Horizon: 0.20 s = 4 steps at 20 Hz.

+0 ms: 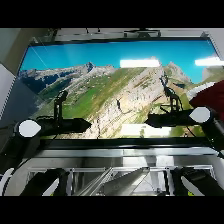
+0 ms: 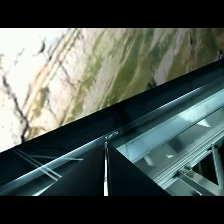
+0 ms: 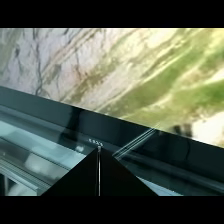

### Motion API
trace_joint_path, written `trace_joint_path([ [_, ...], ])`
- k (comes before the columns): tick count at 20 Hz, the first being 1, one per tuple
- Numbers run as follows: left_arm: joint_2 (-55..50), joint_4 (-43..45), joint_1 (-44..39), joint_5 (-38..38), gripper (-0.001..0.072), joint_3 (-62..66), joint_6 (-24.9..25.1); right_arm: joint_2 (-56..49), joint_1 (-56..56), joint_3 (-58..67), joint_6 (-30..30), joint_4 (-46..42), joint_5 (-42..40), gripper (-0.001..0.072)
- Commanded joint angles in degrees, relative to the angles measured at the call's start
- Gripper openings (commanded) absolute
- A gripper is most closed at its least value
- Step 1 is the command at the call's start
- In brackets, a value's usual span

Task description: Fold the shirts.

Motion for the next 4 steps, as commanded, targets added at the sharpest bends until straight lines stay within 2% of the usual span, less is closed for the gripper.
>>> trace_joint_path([
  [1, 1.86, 0.15, -0.04, 1.81, 0.0027, -0.70, -0.04, -0.96, 0.33, -0.33, 0.02, 0.28, -0.68, 0.0027],
  [4, 1.81, 0.13, -0.04, 1.53, 0.0027, -0.70, -0.04, -1.14, 0.33, -0.33, 0.02, 0.28, -0.68, 0.0026],
])
